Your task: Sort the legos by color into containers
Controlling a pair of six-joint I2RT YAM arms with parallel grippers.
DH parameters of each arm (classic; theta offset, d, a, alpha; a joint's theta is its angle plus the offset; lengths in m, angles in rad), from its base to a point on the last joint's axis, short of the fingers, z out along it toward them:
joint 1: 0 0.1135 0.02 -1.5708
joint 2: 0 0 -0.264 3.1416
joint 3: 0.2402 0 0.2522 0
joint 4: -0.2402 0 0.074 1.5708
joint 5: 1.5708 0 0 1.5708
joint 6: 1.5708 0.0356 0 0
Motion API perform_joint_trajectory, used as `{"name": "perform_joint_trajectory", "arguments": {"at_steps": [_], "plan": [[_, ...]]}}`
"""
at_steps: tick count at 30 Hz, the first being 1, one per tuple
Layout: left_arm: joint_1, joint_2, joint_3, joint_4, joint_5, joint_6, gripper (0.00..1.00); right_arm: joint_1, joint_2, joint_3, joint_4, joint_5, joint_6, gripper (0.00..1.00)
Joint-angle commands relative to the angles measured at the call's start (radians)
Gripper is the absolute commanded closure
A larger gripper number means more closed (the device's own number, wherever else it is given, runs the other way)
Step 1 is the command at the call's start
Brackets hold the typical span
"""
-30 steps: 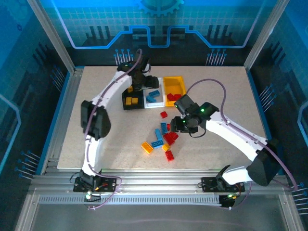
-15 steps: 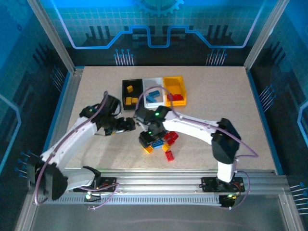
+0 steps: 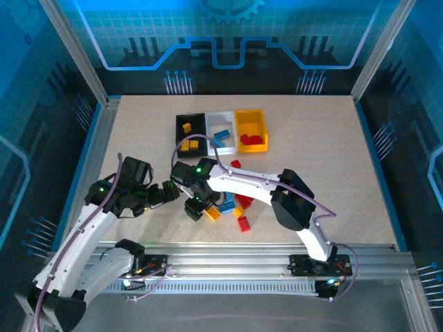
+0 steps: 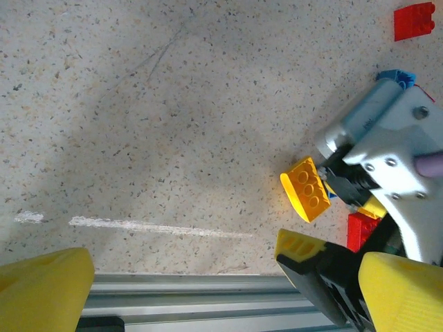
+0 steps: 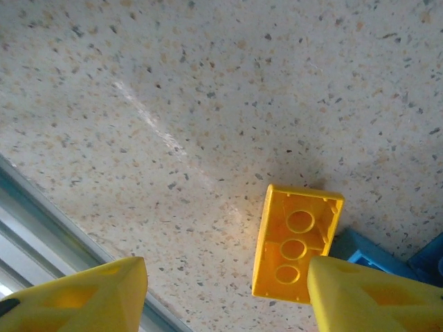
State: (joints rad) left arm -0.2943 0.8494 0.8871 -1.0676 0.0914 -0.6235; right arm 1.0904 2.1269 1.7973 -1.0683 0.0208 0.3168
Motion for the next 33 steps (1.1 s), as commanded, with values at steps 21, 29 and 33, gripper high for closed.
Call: {"name": "perform_joint_trajectory", "arguments": {"at_steps": [21, 29, 33], "plan": [[0.026, -0.041, -0.019, -0.116, -0.036, -0.038, 0.01, -0.017, 0.054, -0.062, -0.021, 0.09, 0.062, 0.44], [0.026, -0.044, -0.022, -0.127, -0.03, -0.028, 0.01, -0.018, 0.083, -0.076, -0.01, 0.141, 0.068, 0.48], [0.027, -0.049, -0.018, -0.134, -0.03, -0.021, 0.01, -0.021, 0.101, -0.064, -0.007, 0.147, 0.077, 0.48]]}}
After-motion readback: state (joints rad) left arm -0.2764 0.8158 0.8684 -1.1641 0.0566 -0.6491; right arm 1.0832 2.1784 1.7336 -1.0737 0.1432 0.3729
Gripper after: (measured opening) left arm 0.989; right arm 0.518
